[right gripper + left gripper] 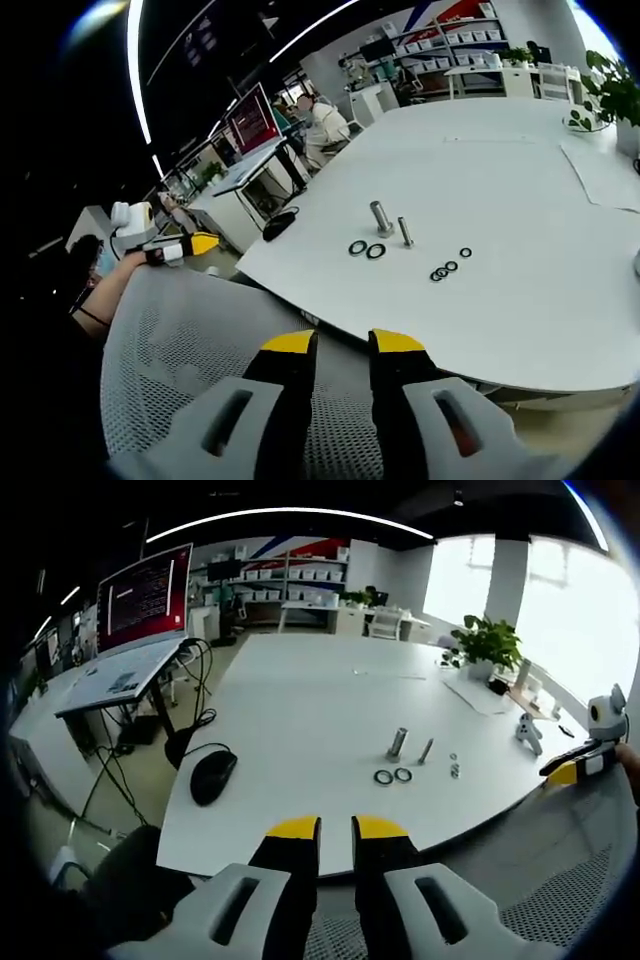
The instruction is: Place the washer onto the threaded stud by aligning its center hole with the stud, sliding it down to the base, and recovering from edge contact or off-axis alignment until the washer reaches the visible bottom stop.
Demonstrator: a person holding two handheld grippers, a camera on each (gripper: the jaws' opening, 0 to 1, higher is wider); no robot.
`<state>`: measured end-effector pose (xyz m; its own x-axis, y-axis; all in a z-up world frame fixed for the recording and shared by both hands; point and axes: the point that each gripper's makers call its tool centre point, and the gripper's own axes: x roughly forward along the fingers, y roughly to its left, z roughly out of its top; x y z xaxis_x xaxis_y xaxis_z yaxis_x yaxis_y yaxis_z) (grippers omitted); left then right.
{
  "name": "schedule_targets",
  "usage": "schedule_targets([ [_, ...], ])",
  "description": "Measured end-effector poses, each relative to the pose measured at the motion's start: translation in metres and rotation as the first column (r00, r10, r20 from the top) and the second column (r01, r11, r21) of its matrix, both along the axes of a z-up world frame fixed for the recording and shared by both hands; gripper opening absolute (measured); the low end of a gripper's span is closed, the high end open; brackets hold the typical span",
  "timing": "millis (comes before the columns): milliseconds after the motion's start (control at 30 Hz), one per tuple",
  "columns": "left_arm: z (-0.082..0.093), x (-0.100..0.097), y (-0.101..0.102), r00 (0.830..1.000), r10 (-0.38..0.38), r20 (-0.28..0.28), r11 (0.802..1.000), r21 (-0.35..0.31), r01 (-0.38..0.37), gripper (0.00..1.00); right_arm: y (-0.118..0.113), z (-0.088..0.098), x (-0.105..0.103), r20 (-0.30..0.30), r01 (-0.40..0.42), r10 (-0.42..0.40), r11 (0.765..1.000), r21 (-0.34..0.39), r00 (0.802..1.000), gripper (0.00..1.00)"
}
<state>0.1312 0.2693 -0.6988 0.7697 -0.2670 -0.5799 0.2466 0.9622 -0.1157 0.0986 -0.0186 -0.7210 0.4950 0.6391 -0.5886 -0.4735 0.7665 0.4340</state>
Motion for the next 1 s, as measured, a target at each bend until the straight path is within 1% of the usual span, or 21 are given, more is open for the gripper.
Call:
schedule_targets([
  [300, 0.0010, -0.0008, -0.0001, 1.000, 0.001, -0.002, 1.000, 0.007, -0.001, 0.10, 0.0023, -0.0026, -0.0041, -0.025, -0.016, 0.015, 1.000, -0.008, 1.000, 0.24],
  [433, -0.0004, -0.0021, -0.0020, 1.000, -0.018, -0.013, 1.000, 0.017, 0.018, 0.10, 0.0016, -0.0025, -0.0032, -0.024, -0.010, 0.010, 1.000, -0.009, 1.000, 0.24],
  [600, 0.0012, -0.0005, -0.0003, 1.000, 0.002, -0.007, 1.000, 0.004, -0.002, 0.10, 0.0009, -0.0026, -0.0024, -0.024, -0.007, 0.006, 1.000, -0.008, 1.000, 0.24],
  [1000, 0.0028, 0.0011, 0.0013, 1.000, 0.017, 0.007, 1.000, -0.011, -0.017, 0.10, 0.0000, -0.0045, -0.0032, -0.030, -0.012, 0.011, 1.000, -0.016, 1.000, 0.25],
])
